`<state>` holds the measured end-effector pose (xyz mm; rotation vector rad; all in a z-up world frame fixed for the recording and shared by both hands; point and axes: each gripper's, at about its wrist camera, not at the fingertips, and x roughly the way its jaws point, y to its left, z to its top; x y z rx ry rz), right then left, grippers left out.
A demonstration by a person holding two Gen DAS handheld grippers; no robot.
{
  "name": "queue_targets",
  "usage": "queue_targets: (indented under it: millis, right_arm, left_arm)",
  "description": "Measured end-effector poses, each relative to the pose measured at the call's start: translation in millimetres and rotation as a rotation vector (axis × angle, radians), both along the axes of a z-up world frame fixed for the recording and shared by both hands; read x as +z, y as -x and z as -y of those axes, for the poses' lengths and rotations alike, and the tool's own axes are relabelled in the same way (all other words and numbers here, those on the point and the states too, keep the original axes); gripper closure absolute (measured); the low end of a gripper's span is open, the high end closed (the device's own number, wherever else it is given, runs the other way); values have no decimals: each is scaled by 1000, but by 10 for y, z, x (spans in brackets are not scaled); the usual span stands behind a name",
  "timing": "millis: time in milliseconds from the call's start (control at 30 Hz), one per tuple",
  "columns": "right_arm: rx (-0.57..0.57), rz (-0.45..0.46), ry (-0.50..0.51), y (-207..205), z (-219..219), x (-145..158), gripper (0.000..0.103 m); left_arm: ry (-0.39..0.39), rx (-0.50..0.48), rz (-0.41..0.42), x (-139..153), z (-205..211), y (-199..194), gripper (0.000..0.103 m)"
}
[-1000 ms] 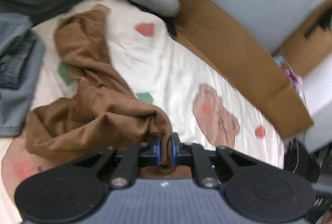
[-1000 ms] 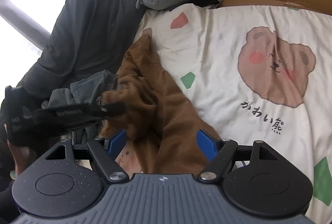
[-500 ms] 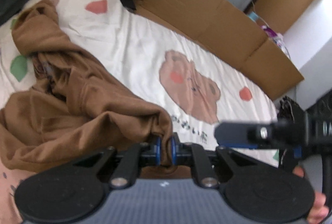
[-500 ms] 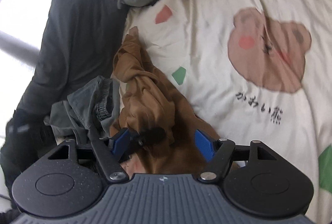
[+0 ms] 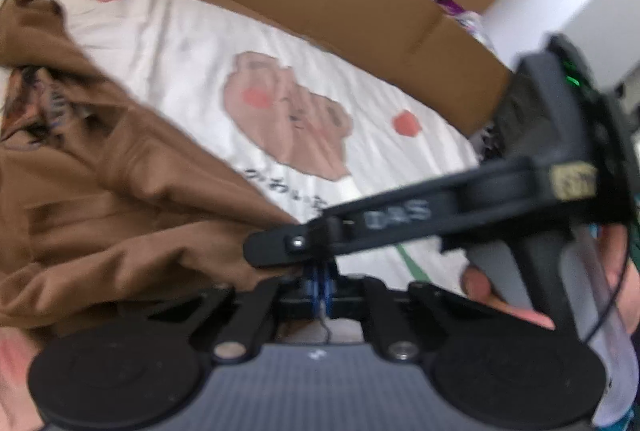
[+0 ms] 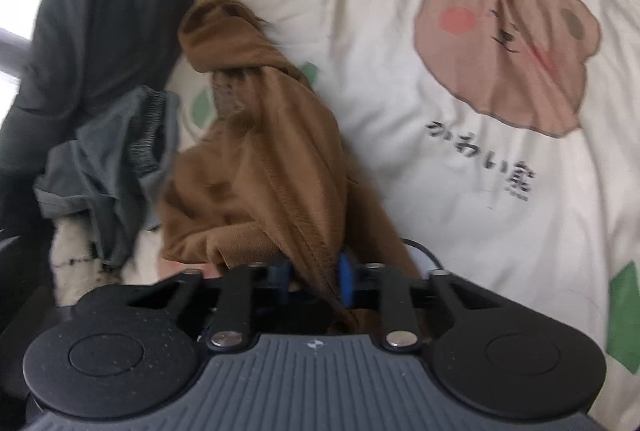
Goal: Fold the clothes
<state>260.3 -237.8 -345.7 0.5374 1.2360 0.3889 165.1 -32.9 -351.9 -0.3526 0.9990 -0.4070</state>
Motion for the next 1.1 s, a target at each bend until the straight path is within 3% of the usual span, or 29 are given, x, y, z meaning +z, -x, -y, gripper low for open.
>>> queue_targets:
  millis: [167,333,400,533,633,833,1100]
  right_arm:
    - [-6,4,89,-5,25,1,95]
    - [-47,45,128,-51,184,134,96]
    - [-66,57,147,-89,267,186,97]
    - [-111,72,192,-182,461,258,97]
    - [-139,89,232,-239,588,314,97]
    - [-207,110,305,-361,907,432,98]
    - [-242,133,427,-611,1358,506,98]
  left_arm:
    - [12,-25,5,-1,23,3,100]
    - [40,72,-23,-11,-285,12,81]
    - [37,123,-17,22,-441,11,61]
    - [22,225,6,115,-762,-34,55]
    - [2,292,29,183,-969,-84,42]
    - [-63,386,45,215,-1302,-183,41]
    - [-119,444,-8,46,-1511,-174,41]
